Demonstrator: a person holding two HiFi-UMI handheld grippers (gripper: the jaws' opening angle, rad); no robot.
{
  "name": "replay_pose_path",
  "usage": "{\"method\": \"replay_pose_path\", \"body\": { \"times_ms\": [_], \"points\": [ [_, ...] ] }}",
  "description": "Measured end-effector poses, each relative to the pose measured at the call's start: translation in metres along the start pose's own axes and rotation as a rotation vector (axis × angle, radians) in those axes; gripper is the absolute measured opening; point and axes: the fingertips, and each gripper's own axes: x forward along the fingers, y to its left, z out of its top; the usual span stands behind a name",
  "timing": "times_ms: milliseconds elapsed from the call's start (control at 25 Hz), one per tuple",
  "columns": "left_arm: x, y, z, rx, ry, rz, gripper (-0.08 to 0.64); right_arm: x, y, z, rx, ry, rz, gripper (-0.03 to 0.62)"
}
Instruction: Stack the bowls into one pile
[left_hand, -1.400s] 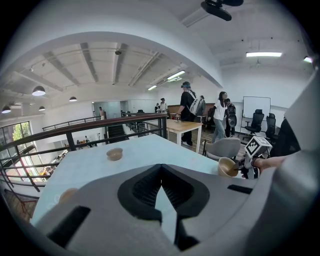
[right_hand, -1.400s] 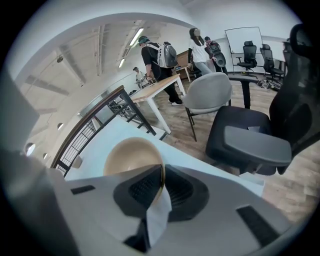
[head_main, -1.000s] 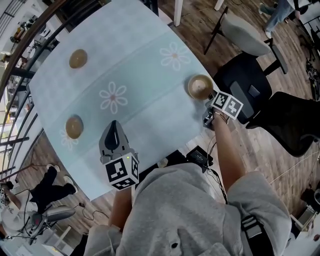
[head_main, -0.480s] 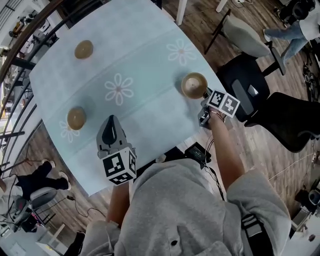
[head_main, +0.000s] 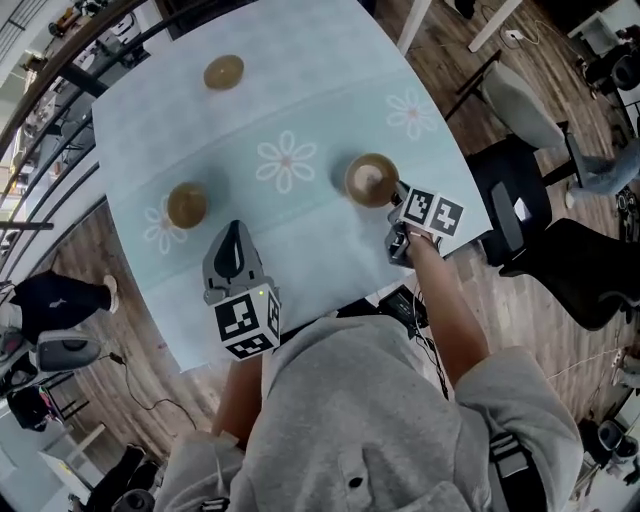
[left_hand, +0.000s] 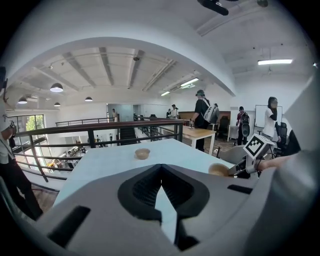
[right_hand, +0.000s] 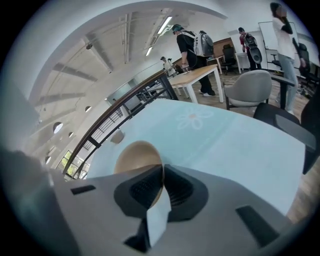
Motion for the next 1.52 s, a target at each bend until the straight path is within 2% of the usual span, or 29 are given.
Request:
{"method": "replay_pose_path", "body": {
  "times_ms": [200, 480, 840, 1160, 1520],
  "points": [
    [-0.030, 0.040, -0.010, -0.028, -0.032, 0.059, 0.017, 0.010, 0.067, -0.029, -0.073, 0.033, 0.082, 0.035],
    [-0.060, 0.095, -0.023, -0.065, -0.030, 0.117, 0.017, 0.020, 0.150, -0.062, -0.140, 0.082, 0.155, 0.035],
    [-0.081, 0.149, -0.043, -0.090, -0.018, 0.157, 0.017, 0.041, 0.247, -0.111, -0.213, 0.149, 0.249, 0.037],
    [-0.099, 0.181, -0.058, -0.087, -0.010, 0.166, 0.017, 0.050, 0.297, -0.138, -0.232, 0.160, 0.284, 0.037],
    [-0.104, 0.205, -0.069, -0.099, -0.001, 0.176, 0.017, 0.073, 0.343, -0.149, -0.234, 0.161, 0.301, 0.037]
  ]
}}
